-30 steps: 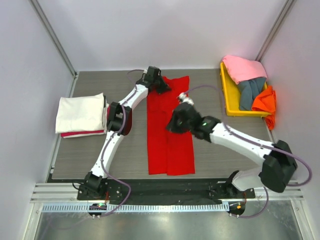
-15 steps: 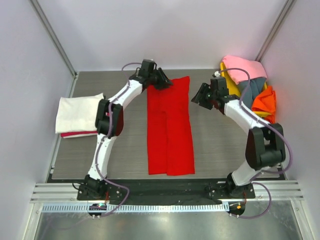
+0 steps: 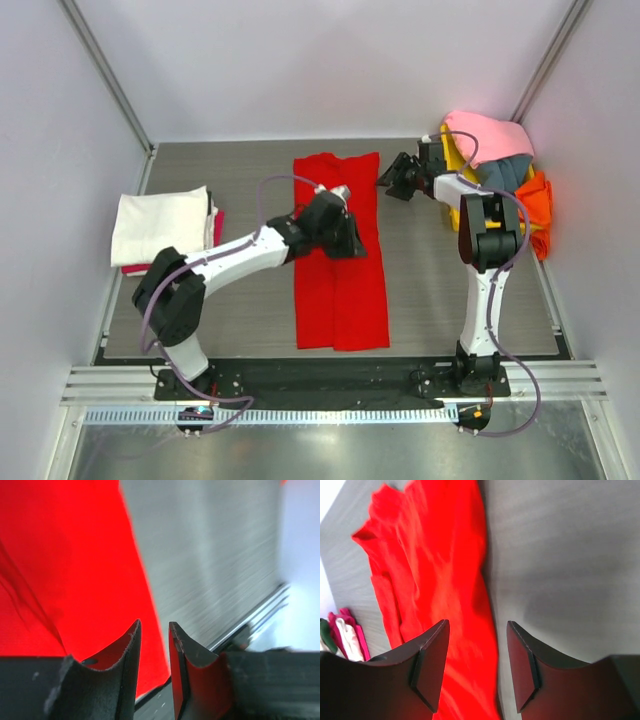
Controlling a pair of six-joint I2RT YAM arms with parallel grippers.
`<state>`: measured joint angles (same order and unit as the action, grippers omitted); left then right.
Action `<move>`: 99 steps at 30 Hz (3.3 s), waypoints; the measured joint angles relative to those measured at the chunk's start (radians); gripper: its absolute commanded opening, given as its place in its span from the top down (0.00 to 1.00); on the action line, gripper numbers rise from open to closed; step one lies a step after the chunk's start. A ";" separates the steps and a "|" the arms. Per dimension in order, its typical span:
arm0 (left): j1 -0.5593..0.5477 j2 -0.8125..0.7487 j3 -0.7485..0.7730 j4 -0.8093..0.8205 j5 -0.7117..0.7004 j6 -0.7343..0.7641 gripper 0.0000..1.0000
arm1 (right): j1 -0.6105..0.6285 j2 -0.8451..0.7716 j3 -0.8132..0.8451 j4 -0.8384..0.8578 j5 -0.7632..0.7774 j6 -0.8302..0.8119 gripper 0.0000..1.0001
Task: Fold and stack the t-shirts
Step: Fold the tshirt
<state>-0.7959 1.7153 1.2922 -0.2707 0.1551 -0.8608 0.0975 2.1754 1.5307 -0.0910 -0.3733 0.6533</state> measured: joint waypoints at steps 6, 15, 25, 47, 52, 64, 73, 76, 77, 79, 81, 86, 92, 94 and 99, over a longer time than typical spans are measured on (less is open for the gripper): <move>-0.147 0.001 -0.116 -0.027 -0.090 -0.048 0.73 | -0.003 0.138 0.141 0.042 -0.041 0.034 0.46; -0.296 0.069 -0.131 0.017 -0.160 -0.131 0.76 | -0.009 0.254 0.280 0.090 -0.044 0.079 0.59; -0.391 0.134 -0.229 0.134 -0.154 -0.239 0.78 | -0.031 0.397 0.460 0.118 -0.061 0.107 0.90; -0.422 0.129 -0.248 0.192 -0.167 -0.256 0.66 | -0.037 0.468 0.608 0.105 -0.075 0.131 0.54; -0.327 0.057 -0.245 0.118 -0.139 -0.178 0.48 | -0.042 0.347 0.476 0.048 -0.031 0.089 0.36; -0.162 -0.366 -0.380 0.033 -0.149 -0.130 0.49 | -0.039 -0.097 0.124 -0.075 0.020 -0.013 0.61; 0.018 -0.509 -0.600 -0.108 -0.216 -0.129 0.51 | 0.139 -0.520 -0.373 -0.121 0.078 -0.088 0.61; 0.046 -0.575 -0.674 -0.113 -0.219 -0.149 0.51 | 0.223 -0.594 -0.460 -0.124 0.101 -0.101 0.61; 0.046 -0.595 -0.694 -0.111 -0.217 -0.154 0.51 | 0.248 -0.623 -0.492 -0.126 0.115 -0.103 0.62; 0.046 -0.626 -0.724 -0.106 -0.206 -0.166 0.51 | 0.279 -0.682 -0.544 -0.147 0.145 -0.104 0.63; 0.046 -0.646 -0.752 -0.094 -0.186 -0.182 0.53 | 0.298 -0.734 -0.582 -0.172 0.182 -0.102 0.67; 0.045 -0.666 -0.820 -0.052 -0.116 -0.216 0.53 | 0.321 -0.874 -0.690 -0.274 0.268 -0.074 0.68; 0.003 -0.664 -0.880 -0.002 -0.058 -0.268 0.53 | 0.364 -1.057 -0.905 -0.412 0.296 0.007 0.55; -0.021 -0.655 -0.888 0.028 -0.046 -0.288 0.53 | 0.395 -1.101 -0.948 -0.459 0.299 0.036 0.54; -0.056 -0.620 -0.902 0.091 -0.020 -0.318 0.55 | 0.475 -1.203 -1.019 -0.518 0.295 0.134 0.53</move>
<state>-0.8516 1.0954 0.3901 -0.1795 0.1352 -1.1786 0.5728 0.9722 0.5121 -0.6094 -0.0780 0.7868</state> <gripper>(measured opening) 0.458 0.463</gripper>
